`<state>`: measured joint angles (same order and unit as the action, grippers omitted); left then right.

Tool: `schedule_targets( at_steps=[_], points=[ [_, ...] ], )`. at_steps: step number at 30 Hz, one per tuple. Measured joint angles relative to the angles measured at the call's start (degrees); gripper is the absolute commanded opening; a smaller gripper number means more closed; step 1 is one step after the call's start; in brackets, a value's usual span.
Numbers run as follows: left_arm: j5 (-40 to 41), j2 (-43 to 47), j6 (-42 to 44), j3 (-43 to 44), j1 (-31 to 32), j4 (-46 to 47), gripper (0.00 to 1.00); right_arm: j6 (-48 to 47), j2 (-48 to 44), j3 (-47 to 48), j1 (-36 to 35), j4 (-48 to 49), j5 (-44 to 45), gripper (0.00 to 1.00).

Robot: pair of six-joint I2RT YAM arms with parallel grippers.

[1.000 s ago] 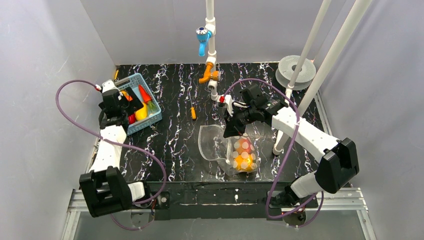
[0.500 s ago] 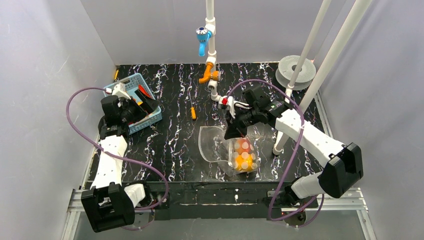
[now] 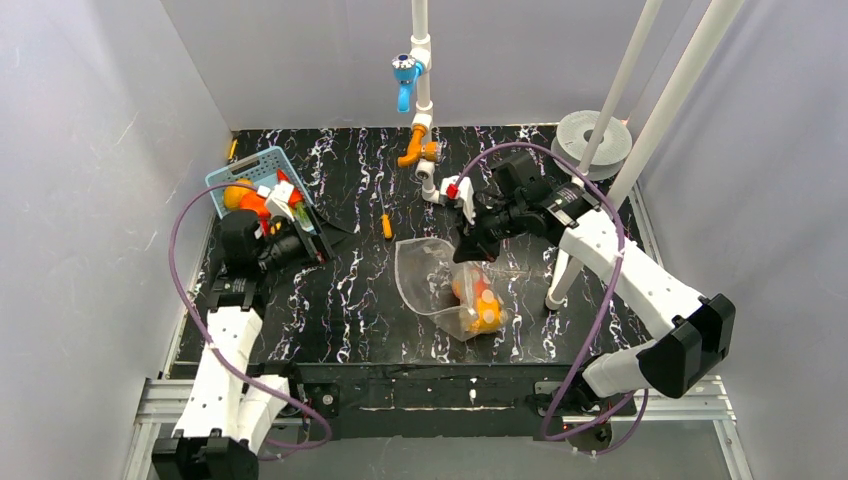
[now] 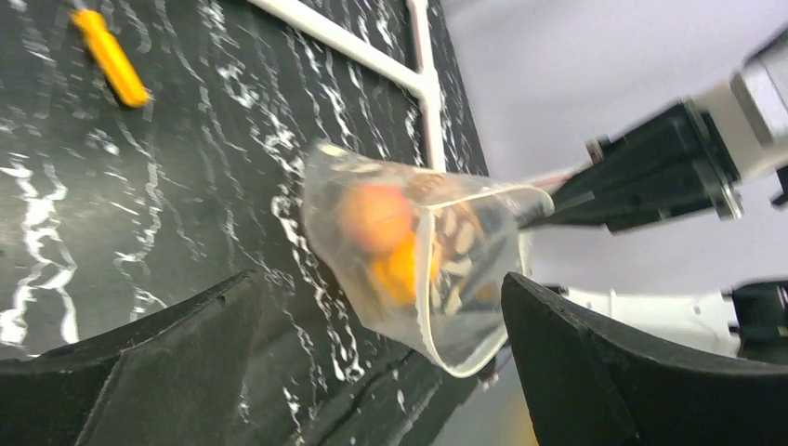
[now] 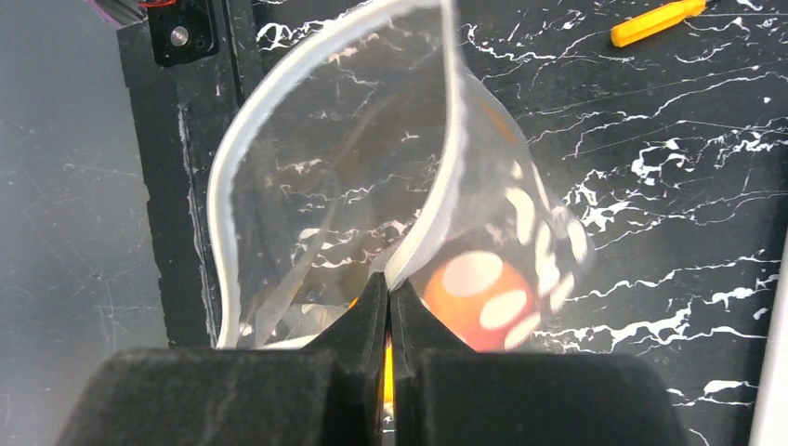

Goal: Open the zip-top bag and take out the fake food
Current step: Place the fake vegetable in the bin, then pick up the fake fruit from the zipper food storage bag.

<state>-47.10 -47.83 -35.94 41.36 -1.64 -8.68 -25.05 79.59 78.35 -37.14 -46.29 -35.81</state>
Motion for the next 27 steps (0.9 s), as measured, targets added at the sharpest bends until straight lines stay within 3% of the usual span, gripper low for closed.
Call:
schedule_targets(
  at_steps=[9, 19, 24, 27],
  points=[
    [-0.37, 8.85, -1.14, -2.55, 8.68, -3.35, 0.98, -0.89, 2.77, -1.43, -0.01, -1.07, -0.47, 0.16],
    [0.92, 13.63, -5.78, -6.45, 14.23, -4.62, 0.98, -2.79, 6.03, -2.21, -0.50, -3.17, -3.95, 0.48],
    [3.91, 13.19, -7.60, -6.45, 21.13, -4.60, 0.96, -4.65, 6.05, -2.21, -1.28, -4.95, -6.46, 0.61],
    [7.19, 12.25, -8.16, -6.42, 27.09, -4.52, 0.90, -6.03, 6.05, -2.18, -1.94, -6.38, -8.09, 0.62]
  ],
)
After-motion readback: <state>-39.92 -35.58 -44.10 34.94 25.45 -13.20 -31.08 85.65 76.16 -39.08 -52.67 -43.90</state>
